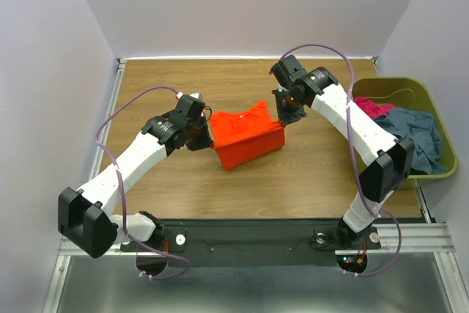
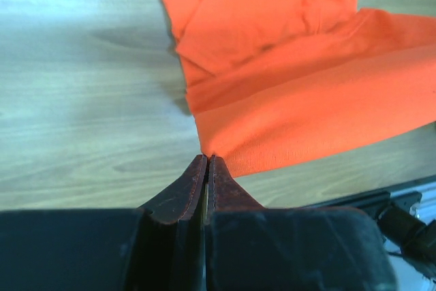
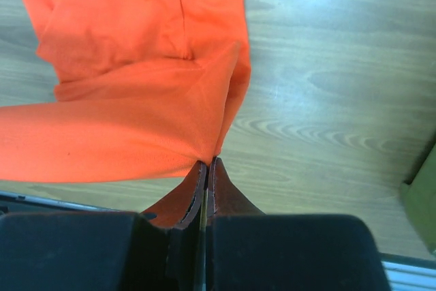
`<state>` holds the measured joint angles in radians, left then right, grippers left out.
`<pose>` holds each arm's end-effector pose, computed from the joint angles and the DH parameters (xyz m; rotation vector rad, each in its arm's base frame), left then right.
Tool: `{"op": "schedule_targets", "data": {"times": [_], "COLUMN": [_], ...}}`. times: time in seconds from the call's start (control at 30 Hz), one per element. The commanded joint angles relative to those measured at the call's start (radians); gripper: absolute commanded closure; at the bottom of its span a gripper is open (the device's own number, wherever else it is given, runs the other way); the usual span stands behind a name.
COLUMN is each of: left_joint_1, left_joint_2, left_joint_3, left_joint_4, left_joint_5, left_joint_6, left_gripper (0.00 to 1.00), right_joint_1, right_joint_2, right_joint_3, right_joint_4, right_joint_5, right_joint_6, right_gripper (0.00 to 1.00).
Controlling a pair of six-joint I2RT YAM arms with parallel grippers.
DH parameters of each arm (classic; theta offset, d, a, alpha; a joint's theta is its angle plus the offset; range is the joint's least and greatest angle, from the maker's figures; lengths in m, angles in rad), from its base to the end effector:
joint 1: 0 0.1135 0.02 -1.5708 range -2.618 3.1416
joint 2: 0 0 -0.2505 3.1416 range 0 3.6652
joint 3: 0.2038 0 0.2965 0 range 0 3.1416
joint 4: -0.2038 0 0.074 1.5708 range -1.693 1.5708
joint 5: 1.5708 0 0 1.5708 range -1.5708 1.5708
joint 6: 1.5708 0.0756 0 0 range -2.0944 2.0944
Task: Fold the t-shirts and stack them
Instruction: Fold the tshirt
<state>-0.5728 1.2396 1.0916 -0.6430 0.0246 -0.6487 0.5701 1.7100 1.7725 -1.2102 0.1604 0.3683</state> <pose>0.2845 -0.1857 0.2606 -0.0805 2.4479 -0.6019 0.3448 0.2067 0.3041 -0.2249 2.6834 0.0684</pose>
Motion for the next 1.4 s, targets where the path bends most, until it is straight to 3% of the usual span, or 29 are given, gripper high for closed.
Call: {"op": "schedule_targets", "data": {"times": [0.0, 0.57, 1.07, 1.37], "left_joint_1": [0.042, 0.117, 0.180, 0.186], "left_joint_2": [0.027, 0.204, 0.340, 0.386], "left_joint_3": [0.048, 0.132, 0.129, 0.155], "left_joint_4": [0.006, 0.088, 0.192, 0.269], "left_joint_5": [-0.029, -0.049, -0.055, -0.060], "left_joint_6": [0.076, 0.142, 0.158, 0.192], "left_gripper": [1.00, 1.00, 1.00, 1.00], "right_joint_1": [-0.026, -0.078, -0.088, -0.099], "right_joint_2": [0.043, 0.301, 0.448, 0.451], "right_joint_3": [0.080, 0.366, 0.364, 0.272], "right_joint_4": [0.006, 0.061, 0.270, 0.354], "right_joint_5": [0.064, 0.054, 0.097, 0.152], "right_joint_6": [-0.055, -0.135, -0.201, -0.186], "right_gripper": [0.99, 0.99, 0.99, 0.99]}}
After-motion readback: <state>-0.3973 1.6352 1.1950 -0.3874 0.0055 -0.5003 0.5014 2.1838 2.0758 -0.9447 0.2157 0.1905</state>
